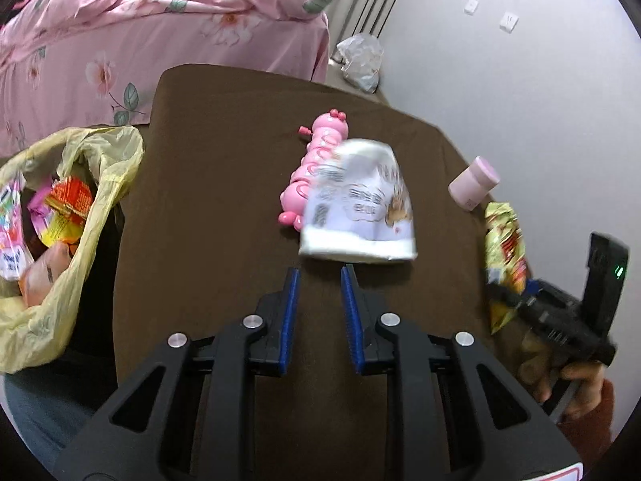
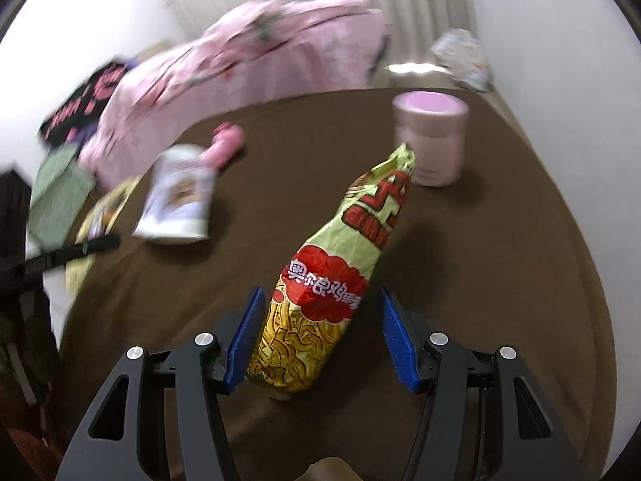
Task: Collect trash
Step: 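Grasp the white paper bag with the left gripper while the right gripper grasps the yellow chip bag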
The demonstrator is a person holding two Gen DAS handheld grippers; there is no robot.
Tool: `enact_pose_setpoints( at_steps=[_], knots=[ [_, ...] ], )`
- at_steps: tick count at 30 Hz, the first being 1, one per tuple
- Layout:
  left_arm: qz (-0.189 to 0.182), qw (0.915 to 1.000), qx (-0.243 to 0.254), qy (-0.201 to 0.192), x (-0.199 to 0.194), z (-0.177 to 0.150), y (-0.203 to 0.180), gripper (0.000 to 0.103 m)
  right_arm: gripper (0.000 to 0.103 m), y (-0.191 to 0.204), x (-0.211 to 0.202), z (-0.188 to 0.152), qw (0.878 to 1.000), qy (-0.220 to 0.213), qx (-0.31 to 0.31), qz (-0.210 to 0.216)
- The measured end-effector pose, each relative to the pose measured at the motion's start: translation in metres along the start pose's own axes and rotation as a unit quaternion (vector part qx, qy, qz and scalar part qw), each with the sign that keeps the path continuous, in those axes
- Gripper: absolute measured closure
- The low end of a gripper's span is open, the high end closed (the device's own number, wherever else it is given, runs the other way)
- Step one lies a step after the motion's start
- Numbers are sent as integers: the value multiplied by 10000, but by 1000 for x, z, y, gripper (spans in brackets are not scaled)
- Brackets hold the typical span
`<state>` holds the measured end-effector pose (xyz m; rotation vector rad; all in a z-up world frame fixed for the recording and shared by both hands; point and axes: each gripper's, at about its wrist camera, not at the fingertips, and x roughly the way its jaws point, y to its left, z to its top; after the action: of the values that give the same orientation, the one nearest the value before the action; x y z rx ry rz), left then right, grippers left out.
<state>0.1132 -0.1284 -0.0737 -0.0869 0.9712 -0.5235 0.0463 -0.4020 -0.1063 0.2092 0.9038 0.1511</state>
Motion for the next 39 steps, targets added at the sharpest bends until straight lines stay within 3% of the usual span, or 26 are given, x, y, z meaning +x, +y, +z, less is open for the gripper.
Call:
enact_pose_setpoints(
  at_steps=[4, 9, 16, 22, 24, 25, 27, 28, 33, 36, 39],
  knots=[
    [-153, 9993, -37, -351, -8, 6, 6, 60, 48, 22, 8, -5, 9985, 175, -498, -133],
    [-410, 9989, 21, -222, 1, 12, -3, 49, 46, 28, 8, -16, 9966, 218, -750, -263],
    [-476, 9988, 35, -110, 21, 20, -26, 49, 46, 23, -11, -29, 9961, 386, -790, -96],
    [-397, 9991, 144, -30, 20, 9, -26, 49, 46, 18, -38, -23, 9956, -541, -762, 107],
    [-393, 9992, 81, 0, 21, 7, -24, 49, 46, 14, -31, -15, 9964, -477, -664, 222],
    [-392, 9992, 26, 20, 23, 7, -23, 49, 53, 13, -25, -13, 9968, -384, -661, 252],
    [-449, 9989, -98, 78, 25, 8, -22, 49, 77, 14, -14, -12, 9967, -164, -733, 323],
    [-489, 9986, -150, 106, 27, 9, -23, 49, 80, 14, -14, -12, 9964, -165, -755, 344],
    [-545, 9976, -338, 276, 46, 18, -29, 48, 83, 7, -25, -21, 9972, -360, -560, 335],
    [-471, 9957, -722, 351, 64, 26, -26, 48, 83, 2, -28, -27, 9978, -429, -475, 190],
    [-391, 9940, -1003, 198, 69, 31, -25, 49, 83, -3, -36, -32, 9976, -546, -390, 142]
  ],
)
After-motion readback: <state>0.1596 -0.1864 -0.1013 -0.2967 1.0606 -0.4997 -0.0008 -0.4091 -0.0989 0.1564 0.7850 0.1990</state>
